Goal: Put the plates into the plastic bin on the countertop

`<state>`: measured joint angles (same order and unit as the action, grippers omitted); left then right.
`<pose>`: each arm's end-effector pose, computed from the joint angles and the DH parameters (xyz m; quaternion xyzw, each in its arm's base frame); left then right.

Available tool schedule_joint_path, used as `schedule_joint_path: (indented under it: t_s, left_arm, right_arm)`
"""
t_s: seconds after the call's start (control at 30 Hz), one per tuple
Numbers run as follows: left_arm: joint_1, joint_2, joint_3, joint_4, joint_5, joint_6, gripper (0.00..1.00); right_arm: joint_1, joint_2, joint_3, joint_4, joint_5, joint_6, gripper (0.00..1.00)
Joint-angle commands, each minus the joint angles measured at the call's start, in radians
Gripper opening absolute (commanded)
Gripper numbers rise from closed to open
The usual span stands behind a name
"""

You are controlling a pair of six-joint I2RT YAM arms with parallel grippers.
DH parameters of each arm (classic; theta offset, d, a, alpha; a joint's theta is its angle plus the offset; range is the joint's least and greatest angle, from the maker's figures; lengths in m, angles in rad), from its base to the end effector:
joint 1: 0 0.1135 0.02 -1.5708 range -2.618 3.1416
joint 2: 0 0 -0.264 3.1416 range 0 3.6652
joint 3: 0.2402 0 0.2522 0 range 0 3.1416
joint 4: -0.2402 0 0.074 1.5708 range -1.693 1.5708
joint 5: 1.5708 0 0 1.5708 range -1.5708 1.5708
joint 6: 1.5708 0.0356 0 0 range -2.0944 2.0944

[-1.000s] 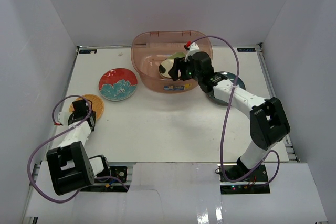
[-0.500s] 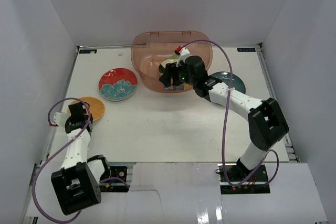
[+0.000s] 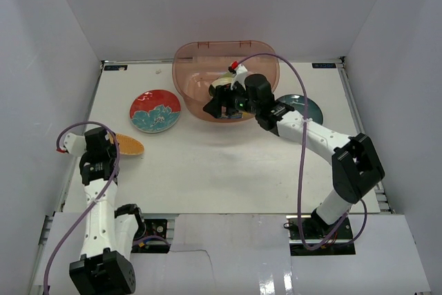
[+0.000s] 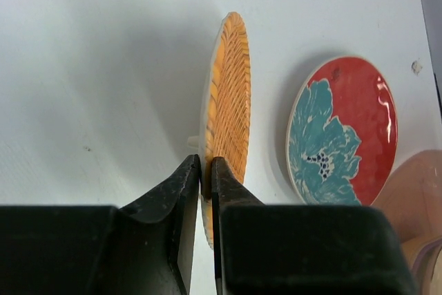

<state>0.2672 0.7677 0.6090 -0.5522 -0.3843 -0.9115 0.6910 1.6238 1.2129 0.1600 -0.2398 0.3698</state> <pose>0.1532 0.0558 0.2476 -0.5621 0.6975 0.0351 0.4431 0.2934 0.2536 0.3073 -0.1978 0.7625 0.3894 0.4772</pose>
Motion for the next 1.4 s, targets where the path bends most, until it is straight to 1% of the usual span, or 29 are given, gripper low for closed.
schedule_joint_path:
  t_s: [0.0, 0.03, 0.07, 0.1, 0.13, 0.17, 0.2, 0.23, 0.27, 0.37, 0.4, 0.57, 0.6, 0.63, 0.7, 0.73, 0.87, 1.0, 1.03, 1.07, 1.1, 1.13, 1.2, 1.23, 1.27, 1.3, 1.33, 1.37]
  left_arm:
    - [-0.031, -0.047, -0.025, -0.017, 0.022, 0.013, 0.0]
    - [-0.048, -0.062, -0.032, -0.023, 0.034, 0.004, 0.0]
    - [-0.057, -0.07, -0.037, -0.028, 0.054, 0.0, 0.0]
    - [-0.069, -0.076, -0.044, -0.034, 0.064, -0.004, 0.0]
    - [-0.091, -0.09, -0.048, -0.046, 0.074, -0.01, 0.0]
    - [-0.101, -0.097, -0.055, -0.051, 0.102, -0.026, 0.0]
    - [-0.111, -0.106, -0.061, -0.052, 0.119, -0.033, 0.0]
    - [-0.13, -0.123, -0.084, -0.054, 0.134, -0.052, 0.0]
    - [-0.138, -0.131, -0.095, -0.054, 0.171, -0.056, 0.0]
    - [-0.174, -0.166, -0.117, -0.06, 0.2, -0.064, 0.0]
    - [-0.19, -0.176, -0.115, -0.075, 0.2, -0.061, 0.0]
    - [-0.246, -0.225, -0.071, -0.124, 0.186, -0.049, 0.0]
    - [-0.252, -0.24, -0.066, -0.127, 0.193, -0.043, 0.0]
    - [-0.291, -0.243, -0.06, -0.126, 0.202, -0.04, 0.0]
    - [-0.316, -0.257, -0.06, -0.109, 0.232, -0.029, 0.0]
    - [-0.324, -0.263, -0.06, -0.103, 0.255, -0.029, 0.0]
    - [-0.355, -0.278, -0.045, -0.06, 0.326, -0.02, 0.0]
    - [-0.382, -0.283, -0.005, -0.005, 0.383, -0.015, 0.0]
    - [-0.387, -0.283, 0.003, 0.004, 0.4, -0.015, 0.0]
    - [-0.391, -0.283, 0.011, 0.014, 0.439, -0.015, 0.0]
    - [-0.396, -0.281, 0.029, 0.027, 0.452, -0.018, 0.0]
    - [-0.398, -0.281, 0.04, 0.035, 0.465, -0.021, 0.0]
    - [-0.402, -0.271, 0.067, 0.067, 0.522, -0.03, 0.0]
    - [-0.404, -0.265, 0.102, 0.077, 0.539, -0.035, 0.0]
    - [-0.408, -0.249, 0.147, 0.095, 0.564, -0.036, 0.0]
    - [-0.411, -0.24, 0.147, 0.106, 0.576, -0.036, 0.0]
    - [-0.414, -0.231, 0.194, 0.119, 0.59, -0.036, 0.0]
    - [-0.416, -0.214, 0.216, 0.158, 0.607, -0.038, 0.0]
  right_arm:
    - [0.039, -0.01, -0.026, 0.021, -0.055, 0.078, 0.82]
    - [0.068, -0.004, -0.05, 0.029, -0.049, 0.096, 0.84]
    - [0.082, 0.004, -0.068, 0.076, -0.05, 0.119, 0.89]
    - [0.096, 0.004, -0.094, 0.114, -0.052, 0.189, 0.89]
    - [0.126, 0.005, -0.157, 0.16, -0.049, 0.23, 0.92]
    - [0.14, 0.013, -0.186, 0.202, -0.026, 0.268, 0.96]
    - [0.156, 0.022, -0.209, 0.267, -0.013, 0.337, 0.96]
    - [0.183, 0.034, -0.243, 0.291, 0.005, 0.362, 0.98]
    - [0.194, 0.06, -0.256, 0.305, 0.014, 0.386, 0.98]
    - [0.225, 0.109, -0.305, 0.378, 0.013, 0.469, 0.98]
    - [0.228, 0.119, -0.317, 0.421, 0.008, 0.504, 0.98]
    - [0.229, 0.139, -0.355, 0.449, 0.005, 0.549, 0.98]
    - [0.229, 0.131, -0.366, 0.455, 0.01, 0.552, 0.98]
    - [0.229, 0.11, -0.375, 0.455, 0.019, 0.546, 0.98]
    - [0.228, 0.075, -0.403, 0.446, 0.03, 0.529, 0.98]
    - [0.225, 0.033, -0.412, 0.429, 0.043, 0.503, 0.96]
    - [0.199, -0.077, -0.467, 0.389, 0.042, 0.463, 0.95]
    - [0.113, -0.218, -0.552, 0.362, 0.016, 0.428, 0.96]
    - [0.093, -0.281, -0.57, 0.345, -0.01, 0.41, 0.96]
    - [0.075, -0.312, -0.572, 0.316, -0.018, 0.387, 0.96]
    - [0.041, -0.347, -0.572, 0.244, -0.019, 0.333, 0.96]
    - [0.025, -0.417, -0.572, 0.205, -0.01, 0.302, 0.97]
    - [-0.03, -0.481, -0.57, 0.123, -0.001, 0.243, 0.99]
    - [-0.051, -0.539, -0.57, 0.037, 0.022, 0.197, 0.94]
    - [-0.098, -0.592, -0.576, -0.026, 0.036, 0.172, 0.7]
    - [-0.123, -0.593, -0.584, -0.027, 0.036, 0.172, 0.7]
    - [-0.149, -0.635, -0.59, -0.062, 0.025, 0.149, 0.4]
    - [-0.171, -0.653, -0.589, -0.079, 0.017, 0.135, 0.31]
